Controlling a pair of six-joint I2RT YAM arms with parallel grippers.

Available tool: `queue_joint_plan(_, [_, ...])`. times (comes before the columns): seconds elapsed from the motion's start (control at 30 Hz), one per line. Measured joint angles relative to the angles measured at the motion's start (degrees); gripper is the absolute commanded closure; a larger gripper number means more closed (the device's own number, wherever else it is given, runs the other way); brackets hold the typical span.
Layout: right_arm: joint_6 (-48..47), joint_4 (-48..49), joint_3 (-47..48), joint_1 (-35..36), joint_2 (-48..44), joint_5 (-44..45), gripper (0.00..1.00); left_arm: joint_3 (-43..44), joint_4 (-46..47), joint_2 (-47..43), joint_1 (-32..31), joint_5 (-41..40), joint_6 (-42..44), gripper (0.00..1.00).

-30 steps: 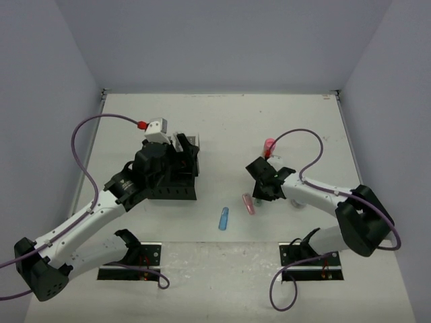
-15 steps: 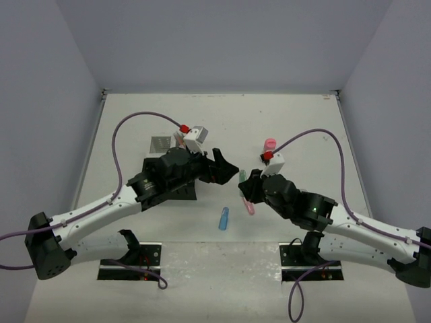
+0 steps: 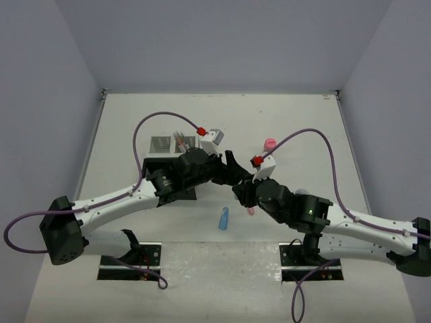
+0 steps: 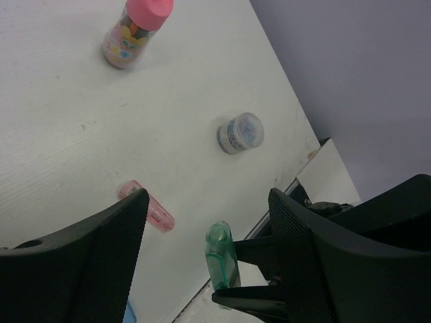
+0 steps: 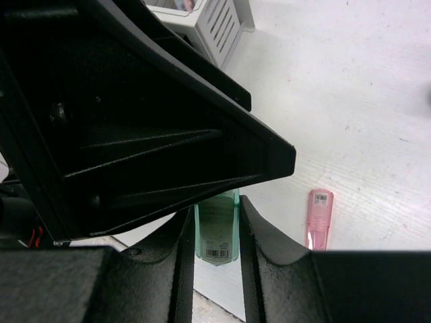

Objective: Sort the stationery into containers
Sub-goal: Place the stationery in the storage box.

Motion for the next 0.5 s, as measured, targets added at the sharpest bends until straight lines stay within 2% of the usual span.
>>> queue_joint_plan(0.2, [-0.5, -0.07, 1.53, 0.0, 0.44, 1.28, 1.0, -0.6, 2.06, -0.8, -0.09, 2.49, -1.17, 0.96])
queue_joint_plan(0.3, [-0.95, -0.62, 3.14, 0.0, 1.46, 2.4, 1.0, -0.85, 3.9, -1.11, 0.08, 4.04, -1.39, 1.0])
queue_joint_plan(0.37, [-1.26, -1.05, 3.99, 0.0, 2.31, 3.18, 0.92, -0.93, 4.47, -1.17, 0.42, 4.58, -1.35, 1.0])
queue_joint_plan(0.4, [-1.41, -1.3, 4.42, 0.0, 2.78, 3.5, 0.75, -0.93, 4.54, -1.19, 0.56, 4.67, -1.32, 1.0])
queue_joint_plan(0.47, [-1.52, -1.33, 4.85, 0.0, 3.47, 3.59, 0.21, -0.94, 3.9, -1.61, 0.68, 4.2, -1.17, 1.0])
queue_joint_plan(0.5, [-1.46, -1.1, 4.96, 0.01, 3.72, 3.48, 0.09, -0.92, 3.21, -1.98, 0.63, 3.45, -1.01, 1.0])
